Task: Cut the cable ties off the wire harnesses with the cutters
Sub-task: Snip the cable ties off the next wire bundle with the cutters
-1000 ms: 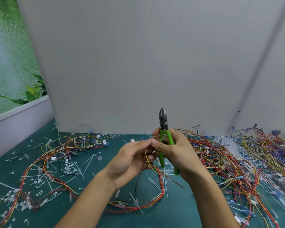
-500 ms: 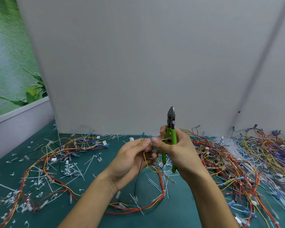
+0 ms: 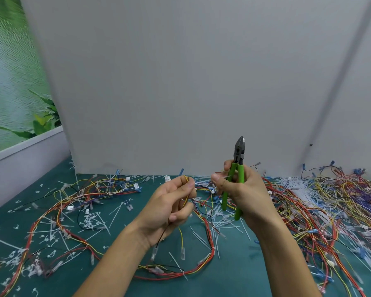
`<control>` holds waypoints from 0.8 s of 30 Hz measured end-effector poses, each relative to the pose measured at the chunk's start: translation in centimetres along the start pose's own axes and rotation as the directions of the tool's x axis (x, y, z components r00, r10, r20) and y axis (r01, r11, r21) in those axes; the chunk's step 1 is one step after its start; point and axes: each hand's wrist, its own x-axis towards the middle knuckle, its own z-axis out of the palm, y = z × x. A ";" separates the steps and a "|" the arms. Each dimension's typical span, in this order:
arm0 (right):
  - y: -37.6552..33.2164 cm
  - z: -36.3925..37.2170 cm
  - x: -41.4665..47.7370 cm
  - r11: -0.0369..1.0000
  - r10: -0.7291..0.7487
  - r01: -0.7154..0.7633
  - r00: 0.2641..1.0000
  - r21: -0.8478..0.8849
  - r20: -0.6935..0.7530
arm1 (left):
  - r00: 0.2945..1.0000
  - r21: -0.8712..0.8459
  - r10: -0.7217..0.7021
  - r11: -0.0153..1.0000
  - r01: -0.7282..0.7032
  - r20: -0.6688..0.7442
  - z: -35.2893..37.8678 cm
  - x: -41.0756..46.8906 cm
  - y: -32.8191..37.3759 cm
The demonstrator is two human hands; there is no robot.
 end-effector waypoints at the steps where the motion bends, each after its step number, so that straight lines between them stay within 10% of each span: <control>1: 0.0 -0.2 0.1 1.000 -0.002 0.002 1.000 0.010 0.001 | 1.000 -0.008 0.004 1.000 -0.004 0.001 0.0 0.0 0.0; 13: 1.4 -6.9 2.2 0.991 0.109 -0.127 0.950 -0.043 -0.291 | 0.953 0.013 0.209 0.977 -0.211 -0.220 -3.7 -0.9 4.1; 19: 1.3 -3.3 0.9 0.924 0.138 -0.097 0.987 -0.369 0.087 | 0.938 0.176 0.240 0.964 -0.200 -0.249 -2.6 -0.6 3.3; 24: -0.2 -0.7 -0.9 0.892 0.207 0.032 0.857 -0.451 0.472 | 0.914 0.283 0.304 0.932 -0.227 -0.267 -2.2 -0.8 3.2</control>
